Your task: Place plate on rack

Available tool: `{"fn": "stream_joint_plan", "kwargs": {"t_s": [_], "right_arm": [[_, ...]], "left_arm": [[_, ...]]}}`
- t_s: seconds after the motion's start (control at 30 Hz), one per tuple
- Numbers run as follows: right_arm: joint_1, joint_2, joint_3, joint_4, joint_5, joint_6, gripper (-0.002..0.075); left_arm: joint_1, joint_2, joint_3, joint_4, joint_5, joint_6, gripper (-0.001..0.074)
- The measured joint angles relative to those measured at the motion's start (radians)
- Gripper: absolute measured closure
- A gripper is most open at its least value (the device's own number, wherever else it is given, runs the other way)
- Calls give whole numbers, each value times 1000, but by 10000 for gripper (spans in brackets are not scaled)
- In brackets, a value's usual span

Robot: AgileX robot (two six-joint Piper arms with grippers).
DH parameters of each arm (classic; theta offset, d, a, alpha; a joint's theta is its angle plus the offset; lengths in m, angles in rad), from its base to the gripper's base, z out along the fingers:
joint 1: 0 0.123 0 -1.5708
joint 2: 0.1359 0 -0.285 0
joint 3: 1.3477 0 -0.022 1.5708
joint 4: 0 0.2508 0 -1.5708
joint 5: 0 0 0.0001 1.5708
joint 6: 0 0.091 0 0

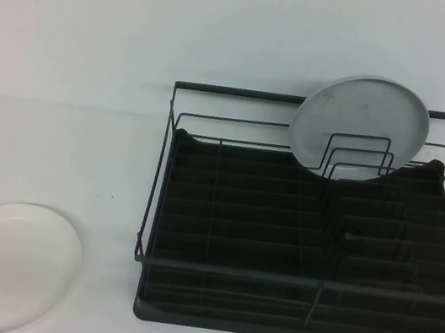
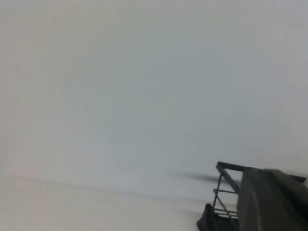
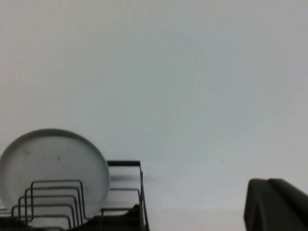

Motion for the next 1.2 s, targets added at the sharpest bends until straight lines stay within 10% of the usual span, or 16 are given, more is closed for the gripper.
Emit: {"fn": "stream_joint_plan", "kwargs": {"t_s": [0.7,1.0,1.2], "right_arm": [[1,339,-433,22,604,-90,708],[1,422,-487,278,664,-424,708],[2,459,-487,356,738,-444,708]], "left_arm": [[157,836,-612,344,597,-172,726],[256,1093,-630,333,610,-144,372],[315,1242,-656,230,584,-45,379]]}}
